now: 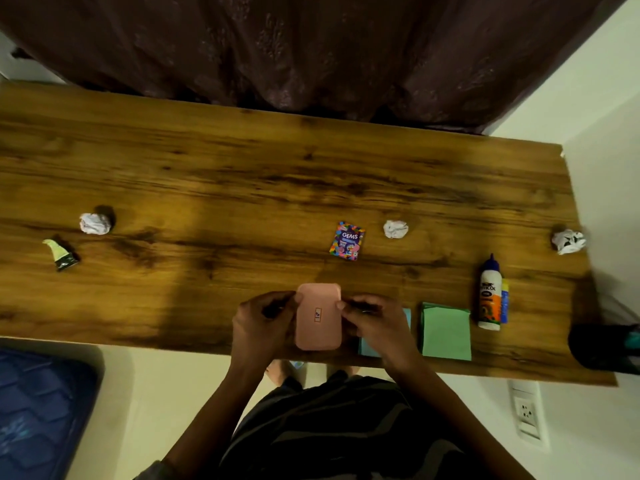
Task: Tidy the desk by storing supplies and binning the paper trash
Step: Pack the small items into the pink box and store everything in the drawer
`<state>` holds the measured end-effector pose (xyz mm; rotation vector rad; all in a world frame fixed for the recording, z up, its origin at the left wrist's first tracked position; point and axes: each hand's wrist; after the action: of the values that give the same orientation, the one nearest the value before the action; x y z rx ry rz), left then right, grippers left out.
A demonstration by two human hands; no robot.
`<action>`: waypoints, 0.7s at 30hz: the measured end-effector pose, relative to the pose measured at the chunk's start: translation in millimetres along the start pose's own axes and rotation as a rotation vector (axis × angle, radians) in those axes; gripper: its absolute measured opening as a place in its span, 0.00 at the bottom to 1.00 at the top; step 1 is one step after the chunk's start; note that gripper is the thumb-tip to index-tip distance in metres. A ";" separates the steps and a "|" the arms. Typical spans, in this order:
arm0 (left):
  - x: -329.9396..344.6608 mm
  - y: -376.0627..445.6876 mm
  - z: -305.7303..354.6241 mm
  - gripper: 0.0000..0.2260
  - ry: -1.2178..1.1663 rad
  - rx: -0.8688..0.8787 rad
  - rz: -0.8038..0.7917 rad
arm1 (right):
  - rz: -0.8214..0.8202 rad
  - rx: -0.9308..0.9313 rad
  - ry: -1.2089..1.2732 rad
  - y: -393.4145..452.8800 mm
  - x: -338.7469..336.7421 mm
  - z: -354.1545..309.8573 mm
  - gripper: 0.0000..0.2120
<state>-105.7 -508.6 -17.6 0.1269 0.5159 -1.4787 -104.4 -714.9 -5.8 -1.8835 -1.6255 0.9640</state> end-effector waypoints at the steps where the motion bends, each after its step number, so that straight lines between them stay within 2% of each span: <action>1: 0.1 -0.3 -1.1 0.04 -0.016 -0.016 0.002 | -0.010 0.005 0.013 -1.0 0.3 0.4 0.07; 8: 5.2 1.2 -1.5 0.04 -0.009 -0.039 0.045 | 0.063 -0.054 -0.175 2.8 4.3 3.0 0.05; 12: 3.0 2.2 -4.7 0.01 0.031 -0.034 0.021 | 0.051 -0.015 -0.135 1.1 3.8 0.5 0.05; 14: 2.0 -1.2 -3.6 0.04 0.030 -0.028 0.026 | 0.041 -0.039 -0.139 -3.3 1.2 2.9 0.03; 18: -1.9 -22.5 -2.1 0.13 0.031 -0.073 -0.002 | 0.006 0.003 -0.143 -14.3 -4.7 16.3 0.10; 21: -5.2 -45.3 -4.0 0.04 -0.066 -0.132 -0.027 | -0.055 0.039 -0.102 -22.6 -10.1 30.5 0.12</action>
<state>-150.6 -507.1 -8.7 -0.0325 0.5620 -1.4657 -142.7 -723.4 -6.7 -1.7809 -1.6947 1.0771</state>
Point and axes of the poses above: each hand's wrist, its own y-axis towards the middle knuckle, its own x-axis out of the palm, z = x × y, and after that the axes turned 9 degrees about x, right-handed
